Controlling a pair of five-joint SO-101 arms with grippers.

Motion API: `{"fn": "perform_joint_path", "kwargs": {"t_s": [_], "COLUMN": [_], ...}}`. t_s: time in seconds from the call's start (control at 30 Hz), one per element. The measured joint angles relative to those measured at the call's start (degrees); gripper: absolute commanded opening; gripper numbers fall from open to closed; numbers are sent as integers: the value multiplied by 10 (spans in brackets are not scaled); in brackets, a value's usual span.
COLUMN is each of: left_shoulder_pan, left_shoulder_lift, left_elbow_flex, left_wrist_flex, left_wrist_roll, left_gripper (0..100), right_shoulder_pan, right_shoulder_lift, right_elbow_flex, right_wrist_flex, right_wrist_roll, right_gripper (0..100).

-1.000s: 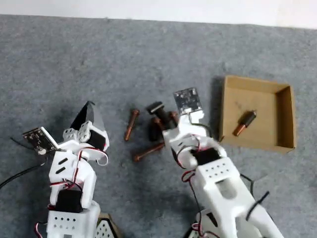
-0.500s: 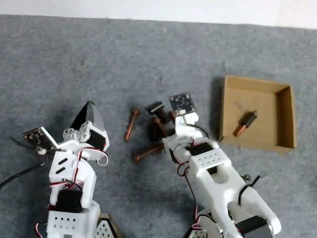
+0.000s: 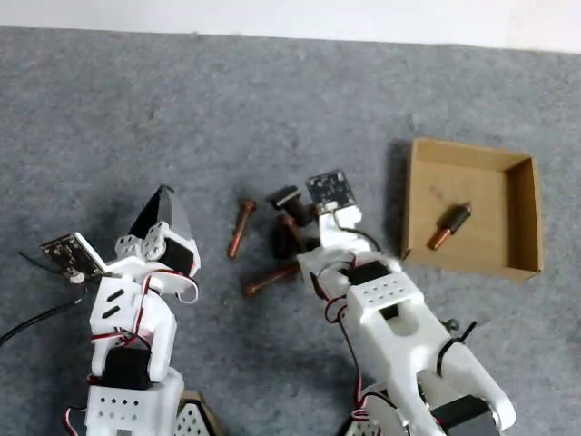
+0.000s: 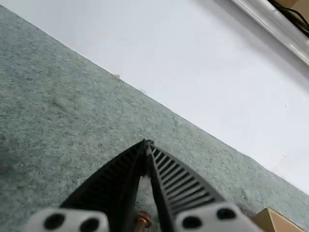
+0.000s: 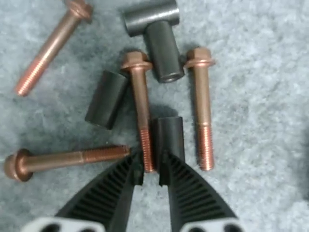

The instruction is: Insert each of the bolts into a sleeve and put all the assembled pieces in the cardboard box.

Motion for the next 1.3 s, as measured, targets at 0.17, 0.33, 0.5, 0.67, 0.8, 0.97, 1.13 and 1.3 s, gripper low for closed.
{"fn": "perform_joint_path", "kwargs": {"t_s": [0.17,0.33,0.5,0.67,0.8,0.97,1.13,1.3], "left_shoulder_pan": [0,0,0,0,0,0,0,0], "left_shoulder_lift": [0,0,0,0,0,0,0,0], "left_elbow_flex": [0,0,0,0,0,0,0,0], "left_wrist_flex": [0,0,0,0,0,0,0,0], "left_wrist_roll": [0,0,0,0,0,0,0,0], "left_gripper": [10,10,11,11,11,11,11,11], "right_shoulder_pan": [0,11,26,26,26,26,26,28], "right_shoulder_lift": [0,0,0,0,0,3,58,108], "right_elbow_flex": [0,0,0,0,0,0,-3,-37], "right_wrist_flex": [0,0,0,0,0,-13,-17,-18], "right_wrist_roll": [9,9,9,9,9,9,9,9], "right_gripper": [46,46,86,108,108,108,108,108]}}
